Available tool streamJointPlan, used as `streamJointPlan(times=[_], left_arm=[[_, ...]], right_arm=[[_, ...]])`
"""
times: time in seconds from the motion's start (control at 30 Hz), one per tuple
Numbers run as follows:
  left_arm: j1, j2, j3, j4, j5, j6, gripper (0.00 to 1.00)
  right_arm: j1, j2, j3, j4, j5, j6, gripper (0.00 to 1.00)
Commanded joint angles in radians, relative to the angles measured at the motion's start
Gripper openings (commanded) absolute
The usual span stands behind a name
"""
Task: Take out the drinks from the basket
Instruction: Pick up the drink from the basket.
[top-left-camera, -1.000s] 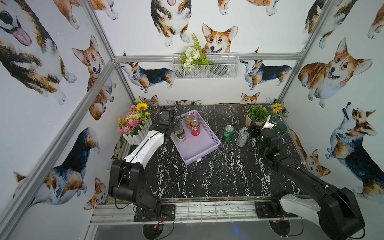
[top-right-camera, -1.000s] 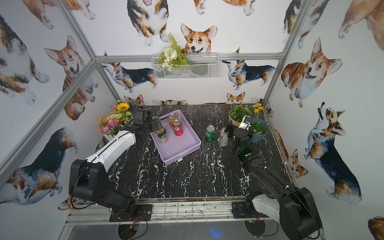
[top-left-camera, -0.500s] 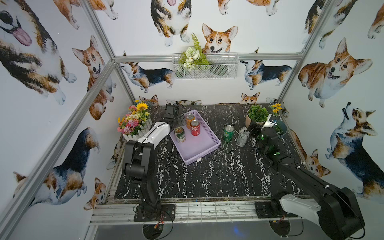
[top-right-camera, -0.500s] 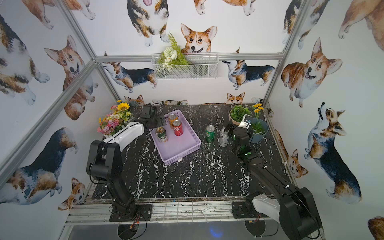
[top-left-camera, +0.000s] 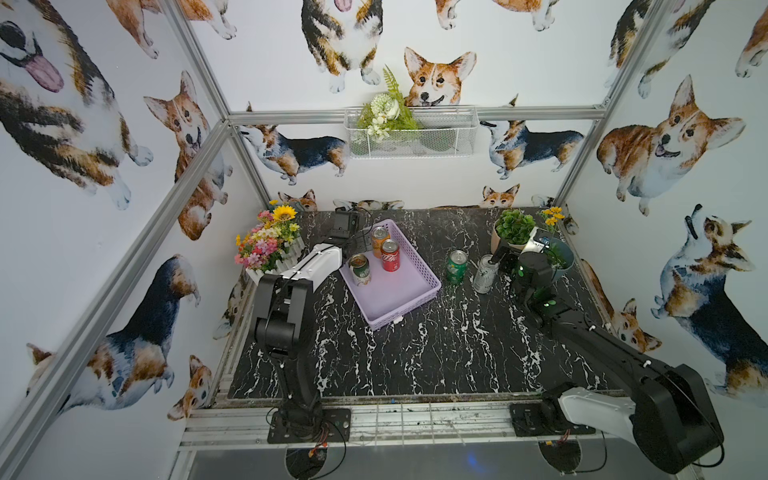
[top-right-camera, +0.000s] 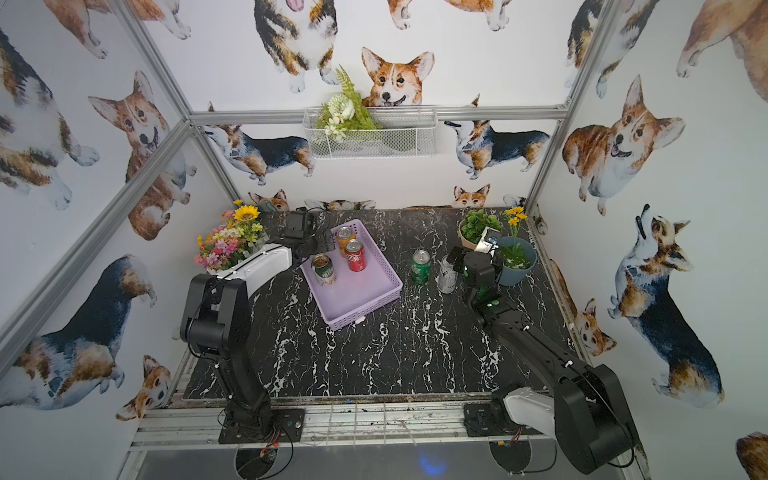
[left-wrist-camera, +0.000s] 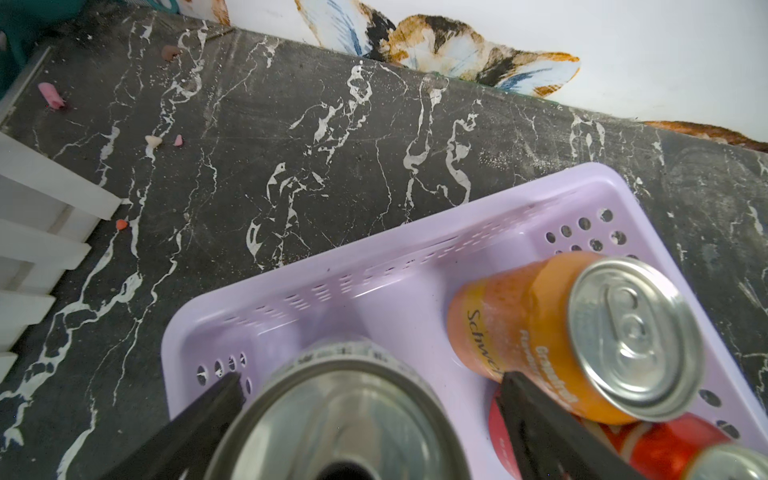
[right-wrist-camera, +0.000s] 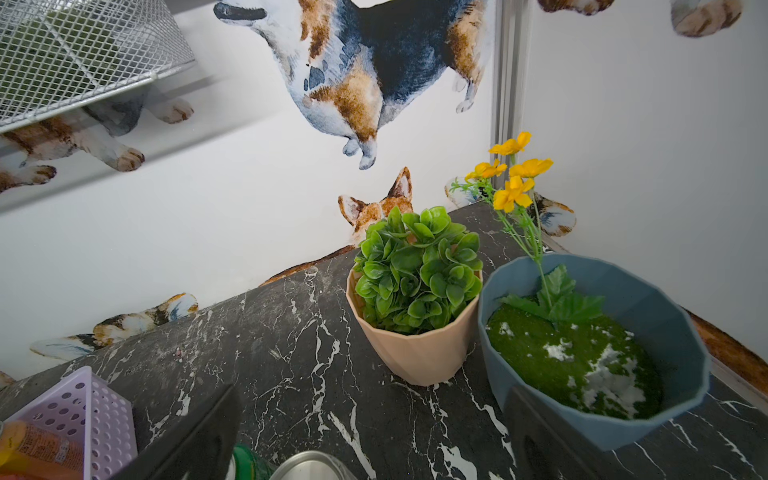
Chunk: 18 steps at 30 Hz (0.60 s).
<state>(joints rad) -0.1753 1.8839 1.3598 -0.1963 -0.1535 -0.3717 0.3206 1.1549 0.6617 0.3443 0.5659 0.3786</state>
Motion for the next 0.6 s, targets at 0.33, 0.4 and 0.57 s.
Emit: streamJointPlan(times=[0.33, 0.4, 0.57], left_arm=[[0.003, 0.015, -0.004, 0.037, -0.009, 0.032, 1.00], [0.003, 0.018, -0.005, 0.036, -0.014, 0.035, 1.00], [0.003, 0.001, -0.017, 0.033, -0.048, 0.038, 0.27]], right_arm=[[0.000, 0.001, -0.006, 0.027, -0.004, -0.004, 1.00], [0.000, 0.002, -0.008, 0.028, -0.005, -0.003, 1.00], [0.000, 0.003, -0.007, 0.030, -0.009, -0.004, 1.00]])
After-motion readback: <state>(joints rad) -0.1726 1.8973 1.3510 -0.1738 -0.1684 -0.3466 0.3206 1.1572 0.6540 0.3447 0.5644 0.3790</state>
